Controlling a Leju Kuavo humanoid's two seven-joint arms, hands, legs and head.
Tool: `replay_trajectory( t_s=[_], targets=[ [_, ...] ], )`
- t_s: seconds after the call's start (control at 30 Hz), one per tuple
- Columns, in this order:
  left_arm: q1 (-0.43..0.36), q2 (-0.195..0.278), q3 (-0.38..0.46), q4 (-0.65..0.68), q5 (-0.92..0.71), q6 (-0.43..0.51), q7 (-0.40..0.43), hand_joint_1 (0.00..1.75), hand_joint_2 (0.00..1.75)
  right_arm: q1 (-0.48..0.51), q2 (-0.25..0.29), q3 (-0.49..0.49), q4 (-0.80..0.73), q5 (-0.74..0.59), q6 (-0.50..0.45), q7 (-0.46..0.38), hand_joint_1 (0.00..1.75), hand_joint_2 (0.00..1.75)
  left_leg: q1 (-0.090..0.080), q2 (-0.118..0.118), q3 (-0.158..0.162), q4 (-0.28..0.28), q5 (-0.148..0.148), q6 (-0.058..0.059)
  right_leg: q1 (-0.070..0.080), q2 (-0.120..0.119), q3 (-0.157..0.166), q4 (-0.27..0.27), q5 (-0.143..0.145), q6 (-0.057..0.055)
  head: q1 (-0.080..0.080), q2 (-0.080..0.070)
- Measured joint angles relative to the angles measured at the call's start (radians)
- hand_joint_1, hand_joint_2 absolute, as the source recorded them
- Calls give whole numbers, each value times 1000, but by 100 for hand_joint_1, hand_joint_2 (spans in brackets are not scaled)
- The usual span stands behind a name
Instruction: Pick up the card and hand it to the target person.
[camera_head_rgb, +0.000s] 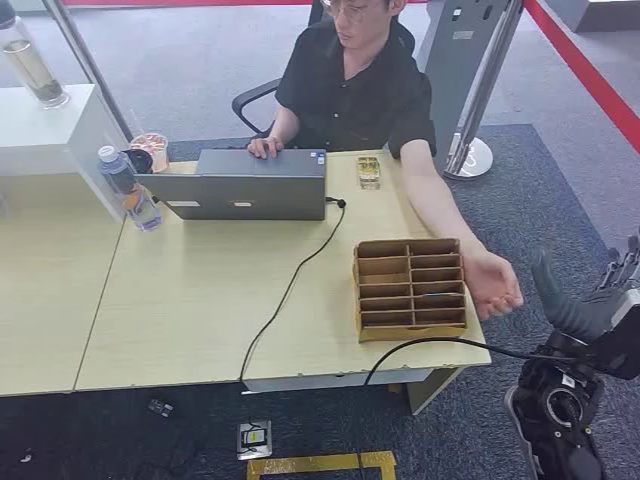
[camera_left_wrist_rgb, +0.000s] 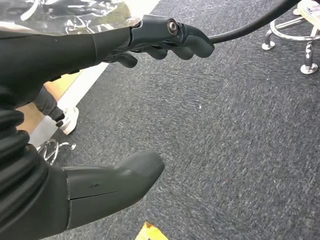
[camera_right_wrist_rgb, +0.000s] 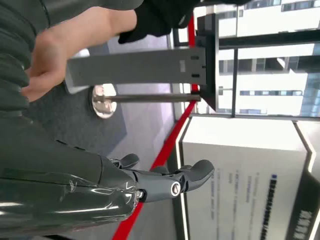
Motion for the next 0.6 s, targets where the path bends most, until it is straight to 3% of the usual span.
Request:
replay_trajectory(
  t_s=[0.17,0.3,0.37,0.47,0.6],
  targets=[
    [0,-1,0,0,0,0,-1,0,175,0,52,-53,-10,113,0,0,0,175,0,0,0,0,0,0,0,0,0,0,0,0,0,0],
    [0,-1,0,0,0,0,-5,0,175,0,84,-83,-13,276,0,23,0,175,0,0,0,0,0,0,0,0,0,0,0,0,1,0],
    [0,-2,0,0,1,0,-7,0,175,0,88,-83,-12,386,0,90,0,175,0,0,0,0,0,0,0,0,0,0,0,0,1,0],
    [-1,-2,0,0,6,0,-10,0,175,0,74,-49,-8,561,22,258,0,175,0,0,-1,0,0,0,0,0,1,0,0,0,1,0],
    [-1,-1,0,0,11,0,-10,0,175,-19,18,53,8,727,154,455,0,175,0,0,-1,0,0,0,0,0,1,0,0,0,1,0]
  ],
)
